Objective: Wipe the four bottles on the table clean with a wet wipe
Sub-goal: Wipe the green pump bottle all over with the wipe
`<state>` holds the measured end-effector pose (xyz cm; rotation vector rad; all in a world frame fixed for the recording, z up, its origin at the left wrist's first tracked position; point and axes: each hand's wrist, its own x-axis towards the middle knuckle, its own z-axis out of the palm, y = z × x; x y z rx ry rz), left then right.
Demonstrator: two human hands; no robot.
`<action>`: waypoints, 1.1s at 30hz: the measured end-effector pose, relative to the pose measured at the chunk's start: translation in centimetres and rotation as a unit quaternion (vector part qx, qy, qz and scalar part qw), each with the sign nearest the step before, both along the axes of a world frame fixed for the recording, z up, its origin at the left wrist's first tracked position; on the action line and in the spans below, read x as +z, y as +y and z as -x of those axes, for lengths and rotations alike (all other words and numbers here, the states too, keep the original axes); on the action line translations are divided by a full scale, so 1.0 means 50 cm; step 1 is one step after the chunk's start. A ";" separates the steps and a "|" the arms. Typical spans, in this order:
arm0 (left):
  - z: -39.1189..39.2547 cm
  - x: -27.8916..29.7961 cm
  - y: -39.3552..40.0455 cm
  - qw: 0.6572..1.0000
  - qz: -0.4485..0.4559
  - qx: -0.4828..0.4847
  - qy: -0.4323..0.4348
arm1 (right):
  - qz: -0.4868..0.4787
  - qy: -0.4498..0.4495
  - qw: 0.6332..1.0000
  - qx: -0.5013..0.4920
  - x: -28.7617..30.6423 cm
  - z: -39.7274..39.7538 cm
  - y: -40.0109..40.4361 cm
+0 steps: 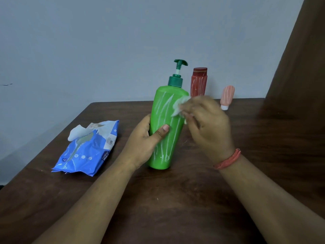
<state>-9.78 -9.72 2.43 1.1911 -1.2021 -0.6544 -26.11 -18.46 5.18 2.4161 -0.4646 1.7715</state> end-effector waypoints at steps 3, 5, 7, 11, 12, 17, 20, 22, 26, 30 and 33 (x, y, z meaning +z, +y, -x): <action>0.001 0.003 0.001 1.000 0.004 0.000 0.017 | 0.017 0.027 0.999 0.015 -0.009 -0.005 0.001; 0.002 0.005 0.001 1.000 -0.002 -0.009 0.004 | -0.010 -0.025 1.000 0.002 0.009 0.002 -0.013; 0.000 0.004 0.001 1.000 -0.007 -0.009 -0.009 | -0.025 -0.032 0.999 0.000 0.014 0.007 -0.018; -0.006 0.000 0.000 1.000 0.002 -0.002 0.014 | 0.018 0.057 0.998 0.023 -0.010 -0.002 -0.003; -0.005 0.001 0.000 1.000 0.001 -0.003 0.017 | 0.014 0.044 0.999 0.016 -0.006 -0.002 -0.006; -0.004 -0.001 -0.001 1.000 -0.001 -0.005 0.016 | -0.001 0.036 0.999 0.008 -0.009 -0.001 -0.005; -0.006 -0.003 0.000 0.999 0.001 -0.004 0.046 | 0.013 0.074 0.997 0.025 -0.020 -0.007 0.001; -0.005 -0.004 -0.001 0.999 -0.004 -0.006 0.033 | -0.008 0.019 1.000 0.003 -0.009 -0.007 -0.006; -0.005 -0.002 -0.002 1.000 0.001 -0.002 0.026 | -0.011 0.045 0.999 0.011 -0.020 -0.009 0.005; -0.009 -0.001 0.000 1.000 0.000 -0.011 0.024 | -0.012 0.018 1.000 0.010 -0.007 -0.007 0.002; -0.004 -0.001 0.001 1.000 -0.006 -0.031 0.002 | -0.027 -0.047 0.998 -0.010 0.013 0.007 -0.008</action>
